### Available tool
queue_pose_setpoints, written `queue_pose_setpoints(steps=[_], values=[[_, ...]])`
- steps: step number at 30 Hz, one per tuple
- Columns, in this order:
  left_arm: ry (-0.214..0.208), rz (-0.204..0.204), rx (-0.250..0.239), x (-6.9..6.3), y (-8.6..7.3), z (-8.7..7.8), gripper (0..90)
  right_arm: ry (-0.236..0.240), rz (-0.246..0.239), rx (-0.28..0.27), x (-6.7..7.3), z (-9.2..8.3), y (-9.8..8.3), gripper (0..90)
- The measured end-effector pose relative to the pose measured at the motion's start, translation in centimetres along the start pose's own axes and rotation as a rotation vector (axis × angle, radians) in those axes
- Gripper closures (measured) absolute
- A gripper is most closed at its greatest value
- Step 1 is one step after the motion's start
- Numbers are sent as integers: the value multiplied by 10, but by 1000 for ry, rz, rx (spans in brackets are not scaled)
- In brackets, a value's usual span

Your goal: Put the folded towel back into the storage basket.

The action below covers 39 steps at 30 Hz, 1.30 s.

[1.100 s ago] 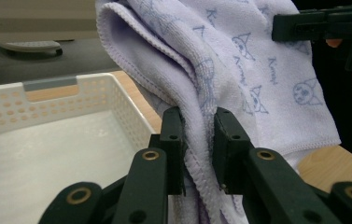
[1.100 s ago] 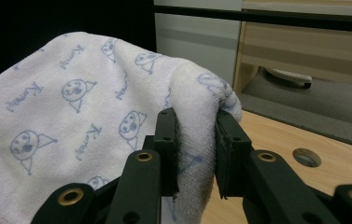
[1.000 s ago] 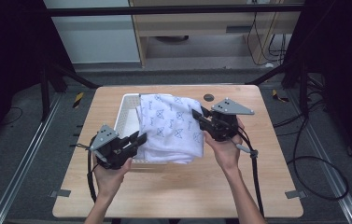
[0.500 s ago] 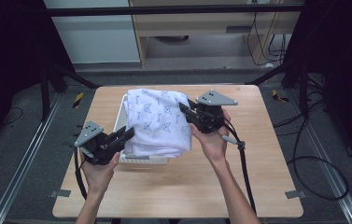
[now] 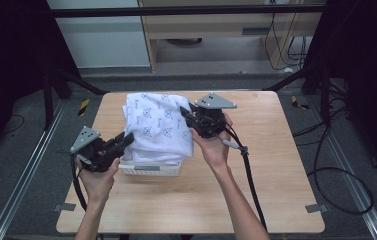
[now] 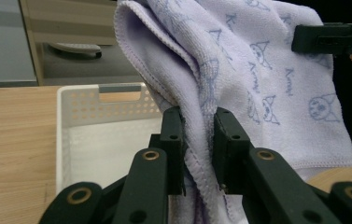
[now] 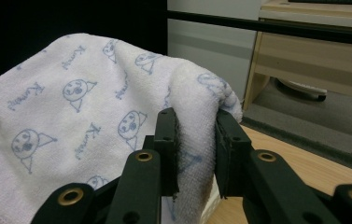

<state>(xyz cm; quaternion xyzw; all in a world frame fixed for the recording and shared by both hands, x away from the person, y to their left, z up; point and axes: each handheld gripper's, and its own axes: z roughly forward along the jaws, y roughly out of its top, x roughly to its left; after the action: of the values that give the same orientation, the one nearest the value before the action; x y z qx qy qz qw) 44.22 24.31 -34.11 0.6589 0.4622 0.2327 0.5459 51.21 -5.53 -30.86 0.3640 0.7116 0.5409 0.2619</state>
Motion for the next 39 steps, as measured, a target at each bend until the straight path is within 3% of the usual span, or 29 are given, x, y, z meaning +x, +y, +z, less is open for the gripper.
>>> queue_pose_setpoints(steps=[8, 22, 39], values=[[33, -38, -10, 16, -2, -1, 751, 13, 6, -7, 8, 17, 1, 735], [75, -62, 7, 34, -9, 11, 751, -3, -12, 8, 14, 43, -5, 735], [114, -73, 70, 49, -24, 33, 751, -28, 1, 54, 13, 75, -23, 735]])
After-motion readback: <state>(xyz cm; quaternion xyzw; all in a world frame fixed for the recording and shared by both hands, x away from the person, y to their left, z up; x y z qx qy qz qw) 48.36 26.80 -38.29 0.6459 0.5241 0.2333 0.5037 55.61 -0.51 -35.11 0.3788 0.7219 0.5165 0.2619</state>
